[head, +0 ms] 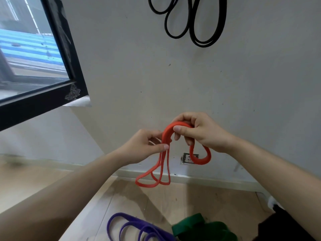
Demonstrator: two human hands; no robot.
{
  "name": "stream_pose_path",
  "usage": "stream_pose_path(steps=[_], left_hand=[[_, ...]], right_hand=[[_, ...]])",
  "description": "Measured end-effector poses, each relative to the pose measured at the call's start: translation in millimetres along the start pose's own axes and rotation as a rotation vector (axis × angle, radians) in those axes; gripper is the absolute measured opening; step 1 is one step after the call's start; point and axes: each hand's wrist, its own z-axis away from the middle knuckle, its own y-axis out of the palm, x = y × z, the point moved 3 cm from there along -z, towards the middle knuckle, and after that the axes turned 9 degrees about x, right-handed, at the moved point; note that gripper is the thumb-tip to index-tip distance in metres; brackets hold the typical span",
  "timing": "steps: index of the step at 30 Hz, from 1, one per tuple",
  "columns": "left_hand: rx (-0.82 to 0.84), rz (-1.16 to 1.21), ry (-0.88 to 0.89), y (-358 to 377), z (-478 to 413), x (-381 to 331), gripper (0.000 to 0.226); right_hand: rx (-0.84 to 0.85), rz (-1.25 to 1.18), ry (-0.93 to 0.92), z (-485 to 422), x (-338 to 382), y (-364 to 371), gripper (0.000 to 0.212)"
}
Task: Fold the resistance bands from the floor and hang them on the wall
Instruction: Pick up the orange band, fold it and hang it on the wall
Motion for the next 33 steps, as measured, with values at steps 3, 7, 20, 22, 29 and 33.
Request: stream_pose_path(steps=[3, 7, 20, 22, 29, 33], left_hand=[[0.001, 0.162, -0.031, 3, -1, -2, 0.023], [-0.008, 0.224, -0.046, 5, -2, -2, 0.018], [-0.166, 0.406, -0.079, -17, -1, -1, 0.013], [-0.194, 0.428, -0.069, -18, 0, -3, 0.010], [-0.165, 0.313, -0.016, -8, -5, -20, 0.012], [-0.127, 0.277, 0.000, -3, -3, -24, 0.013]], right_hand=[[-0.068, -0.066, -0.054, -1, 1, -5, 0.012], [-0.160, -0.103, -0.119, -1, 1, -15, 0.010], [-0.049, -0.093, 0.115, 13, -39, -60, 0.013], [0.102, 0.034, 0.227, 15, -49, -55, 0.021], [0.188, -0.078, 0.199, 0, -38, -10, 0.036], [0.069, -0.152, 0.070, -11, -24, 10, 0.034]])
